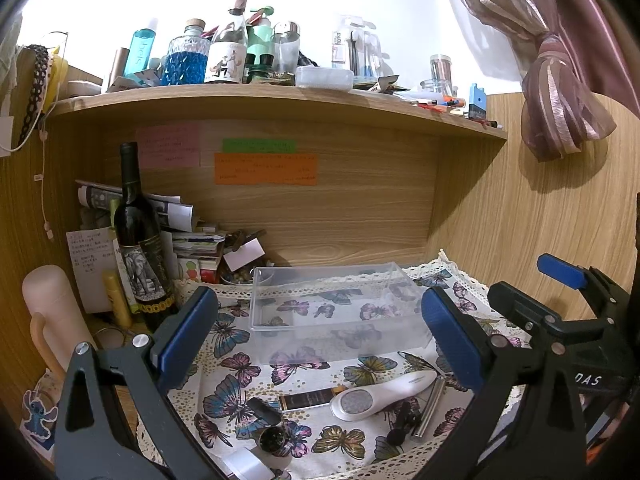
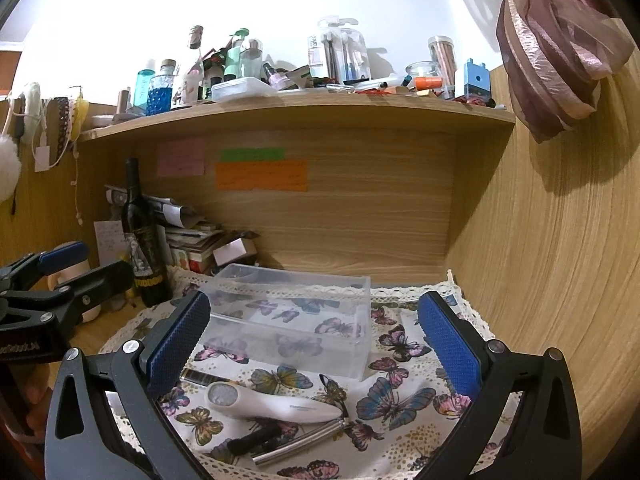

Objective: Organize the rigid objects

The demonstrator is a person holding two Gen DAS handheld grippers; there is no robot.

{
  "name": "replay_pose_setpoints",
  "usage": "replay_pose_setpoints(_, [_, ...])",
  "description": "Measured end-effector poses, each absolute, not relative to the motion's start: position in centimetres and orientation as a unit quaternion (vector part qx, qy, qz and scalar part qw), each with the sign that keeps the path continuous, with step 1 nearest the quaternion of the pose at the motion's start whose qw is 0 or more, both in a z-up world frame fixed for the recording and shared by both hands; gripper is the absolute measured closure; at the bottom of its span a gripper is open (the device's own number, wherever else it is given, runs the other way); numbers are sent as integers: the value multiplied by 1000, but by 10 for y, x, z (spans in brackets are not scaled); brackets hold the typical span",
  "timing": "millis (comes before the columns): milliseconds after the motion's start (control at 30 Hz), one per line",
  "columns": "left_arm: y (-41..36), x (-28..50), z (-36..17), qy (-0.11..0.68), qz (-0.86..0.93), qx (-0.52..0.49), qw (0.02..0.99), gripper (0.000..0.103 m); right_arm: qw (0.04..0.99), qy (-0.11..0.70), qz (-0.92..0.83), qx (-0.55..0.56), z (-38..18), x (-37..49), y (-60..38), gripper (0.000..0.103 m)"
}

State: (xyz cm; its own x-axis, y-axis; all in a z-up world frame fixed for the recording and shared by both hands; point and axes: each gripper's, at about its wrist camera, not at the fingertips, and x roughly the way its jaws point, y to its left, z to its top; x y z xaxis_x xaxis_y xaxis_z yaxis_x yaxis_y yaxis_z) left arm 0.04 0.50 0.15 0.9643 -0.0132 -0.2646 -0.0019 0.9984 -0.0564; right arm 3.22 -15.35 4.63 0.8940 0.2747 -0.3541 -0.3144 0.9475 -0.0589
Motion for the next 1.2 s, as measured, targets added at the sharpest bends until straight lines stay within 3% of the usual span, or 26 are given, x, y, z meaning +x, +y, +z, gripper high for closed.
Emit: replay_pose_setpoints(1200, [4,1,2,132,-3,-29,991,0,972,168,153,-55,50,33,-153,0])
